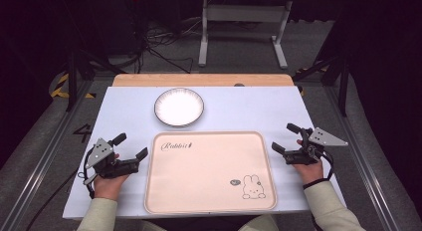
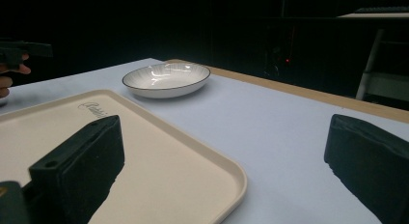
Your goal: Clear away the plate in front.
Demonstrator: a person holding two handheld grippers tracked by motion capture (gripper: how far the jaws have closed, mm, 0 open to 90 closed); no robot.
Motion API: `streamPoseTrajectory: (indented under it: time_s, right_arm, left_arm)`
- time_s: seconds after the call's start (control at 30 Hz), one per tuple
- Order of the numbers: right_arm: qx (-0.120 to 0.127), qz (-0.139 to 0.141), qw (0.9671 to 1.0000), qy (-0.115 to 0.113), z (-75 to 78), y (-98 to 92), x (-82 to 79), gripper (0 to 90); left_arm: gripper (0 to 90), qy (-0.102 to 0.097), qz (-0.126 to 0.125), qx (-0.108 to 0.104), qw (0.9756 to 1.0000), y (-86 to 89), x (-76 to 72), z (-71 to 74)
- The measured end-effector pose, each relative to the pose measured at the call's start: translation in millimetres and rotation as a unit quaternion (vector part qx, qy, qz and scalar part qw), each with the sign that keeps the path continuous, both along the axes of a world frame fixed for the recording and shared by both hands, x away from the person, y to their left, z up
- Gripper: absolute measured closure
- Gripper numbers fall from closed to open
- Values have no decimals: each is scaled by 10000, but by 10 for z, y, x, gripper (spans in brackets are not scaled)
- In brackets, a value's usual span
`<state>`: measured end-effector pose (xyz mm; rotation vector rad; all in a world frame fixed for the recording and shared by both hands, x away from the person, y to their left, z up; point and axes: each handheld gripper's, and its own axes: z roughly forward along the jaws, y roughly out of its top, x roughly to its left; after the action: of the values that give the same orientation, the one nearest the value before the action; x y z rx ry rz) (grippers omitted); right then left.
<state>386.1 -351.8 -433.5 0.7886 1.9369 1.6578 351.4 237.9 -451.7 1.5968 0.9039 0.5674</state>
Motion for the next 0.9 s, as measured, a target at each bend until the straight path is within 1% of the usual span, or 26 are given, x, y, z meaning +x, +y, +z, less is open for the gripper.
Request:
streamPoseTrajectory:
  time_s: [0.03, 0.1, 0.2, 0.23, 0.3, 0.33, 0.37, 0.4, 0.53, 0.73, 0.83, 0.9]
  right_arm:
    - [-7, -4, 10000, 9, -2, 0, 4, 8]
    - [-14, -1, 10000, 8, -3, 3, 7, 8]
    - [-27, 4, 10000, 11, -5, 6, 7, 8]
    - [-28, -1, 10000, 16, -7, 5, 7, 8]
    - [-23, -1, 10000, 30, -8, 6, 9, 8]
    - [-29, -11, 10000, 45, -10, 7, 11, 8]
    - [-39, -12, 10000, 63, -13, 11, 15, 8]
    - [-39, -12, 10000, 63, -13, 11, 15, 8]
    - [-114, -10, 9999, 81, -23, 31, 29, 8]
    - [-138, 29, 9998, 105, -31, 38, 38, 9]
    - [-122, 51, 9998, 113, -31, 38, 36, 9]
    - [-119, 60, 9998, 135, -33, 40, 37, 10]
  left_arm:
    - [38, 66, 9, -21, 10000, -5, 9, 10]
    - [38, 77, 11, -14, 10000, -25, 30, 41]
    - [37, 3, 26, 41, 10000, -53, 49, 113]
    - [27, 162, 82, -67, 9998, -58, 72, 156]
    - [28, 311, 122, -240, 9992, -53, 108, 180]
    - [32, 313, 160, -283, 9990, -49, 132, 191]
    - [34, 313, 210, -265, 9989, -49, 165, 209]
    - [36, 313, 210, -265, 9989, -49, 165, 209]
    - [41, 210, 317, -92, 9992, -93, 303, 278]
    - [49, 321, 435, -124, 9985, -139, 512, 320]
    - [65, 313, 455, -116, 9984, -133, 581, 352]
    - [71, 299, 499, -163, 9982, -132, 616, 380]
